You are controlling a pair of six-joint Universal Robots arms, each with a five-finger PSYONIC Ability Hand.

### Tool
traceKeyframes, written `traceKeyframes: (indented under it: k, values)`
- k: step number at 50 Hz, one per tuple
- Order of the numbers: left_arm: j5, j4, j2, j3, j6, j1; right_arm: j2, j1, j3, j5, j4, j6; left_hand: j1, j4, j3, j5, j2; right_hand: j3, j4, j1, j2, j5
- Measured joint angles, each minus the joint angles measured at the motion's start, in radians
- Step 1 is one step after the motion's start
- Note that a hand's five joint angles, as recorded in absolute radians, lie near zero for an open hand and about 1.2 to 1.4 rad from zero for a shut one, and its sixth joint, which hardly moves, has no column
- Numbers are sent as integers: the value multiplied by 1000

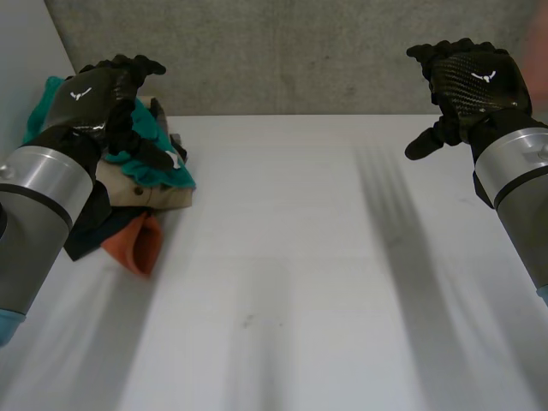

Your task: Fold the laundry.

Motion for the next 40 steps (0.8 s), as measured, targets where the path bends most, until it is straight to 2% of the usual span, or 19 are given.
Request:
traceKeyframes:
  k: [3,11,15,19,25,30,37,40]
  values:
    - [-2,-2,-3,5,1,1,0,0,0,0,0,-1,-70,-70,-66,-54,-69,-57,-65,-12,-52,-52]
    - [-5,-3,-8,12,18,1,1,1,0,-1,0,-2,-73,-76,-71,-54,-74,-59,-74,-12,-54,-52]
    - [-5,0,-15,18,50,0,2,1,0,-2,0,-3,-73,-76,-71,-53,-74,-59,-74,-12,-54,-52]
    - [-6,16,-60,62,132,3,3,2,0,-3,0,-4,-73,-76,-71,-54,-74,-59,-74,-12,-54,-52]
    - [-17,43,-234,184,332,37,5,3,1,-4,0,-5,-73,-76,-71,-54,-74,-59,-74,-12,-54,-52]
    - [-39,77,-427,320,502,124,10,5,7,-6,0,-6,-73,-76,-71,-54,-74,-59,-74,-12,-54,-52]
    - [-51,138,-668,515,608,205,44,6,10,-15,0,-8,-71,-75,-70,-54,-72,-59,-74,-12,-54,-52]
    - [-53,154,-748,588,624,231,58,7,11,-18,0,-10,40,26,23,33,22,-59,-74,-12,-54,-52]
